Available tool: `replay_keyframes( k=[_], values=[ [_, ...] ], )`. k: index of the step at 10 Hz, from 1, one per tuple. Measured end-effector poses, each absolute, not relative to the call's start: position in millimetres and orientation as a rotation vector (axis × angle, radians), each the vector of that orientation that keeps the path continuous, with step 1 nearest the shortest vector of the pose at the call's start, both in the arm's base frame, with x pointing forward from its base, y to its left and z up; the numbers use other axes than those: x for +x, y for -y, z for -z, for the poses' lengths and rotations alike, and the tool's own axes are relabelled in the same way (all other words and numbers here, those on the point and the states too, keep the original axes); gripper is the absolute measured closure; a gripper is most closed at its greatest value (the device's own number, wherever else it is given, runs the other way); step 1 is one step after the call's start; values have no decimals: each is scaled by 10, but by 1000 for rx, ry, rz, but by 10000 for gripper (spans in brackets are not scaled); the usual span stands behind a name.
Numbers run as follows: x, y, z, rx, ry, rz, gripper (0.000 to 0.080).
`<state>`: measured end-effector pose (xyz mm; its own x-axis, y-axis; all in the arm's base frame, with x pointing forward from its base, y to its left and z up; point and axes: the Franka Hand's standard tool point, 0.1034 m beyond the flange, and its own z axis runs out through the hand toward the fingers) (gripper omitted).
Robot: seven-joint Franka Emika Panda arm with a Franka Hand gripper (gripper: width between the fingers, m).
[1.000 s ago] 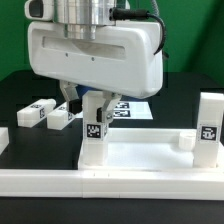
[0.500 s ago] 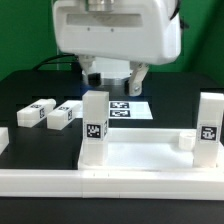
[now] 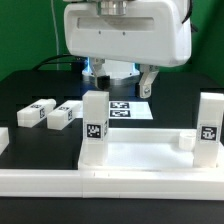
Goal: Assemble desk
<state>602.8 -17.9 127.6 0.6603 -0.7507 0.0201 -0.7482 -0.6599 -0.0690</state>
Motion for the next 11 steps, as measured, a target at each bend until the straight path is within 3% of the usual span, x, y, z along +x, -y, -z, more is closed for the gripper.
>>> replay_keyframes(
  k=[3, 7, 11],
  values=[
    [5782, 75, -1193, -2706, -1449, 86, 151],
    [5776, 33, -1178, -2576, -1621, 56, 151],
    [5475, -53, -938, -2236, -2070, -41, 151]
  ],
)
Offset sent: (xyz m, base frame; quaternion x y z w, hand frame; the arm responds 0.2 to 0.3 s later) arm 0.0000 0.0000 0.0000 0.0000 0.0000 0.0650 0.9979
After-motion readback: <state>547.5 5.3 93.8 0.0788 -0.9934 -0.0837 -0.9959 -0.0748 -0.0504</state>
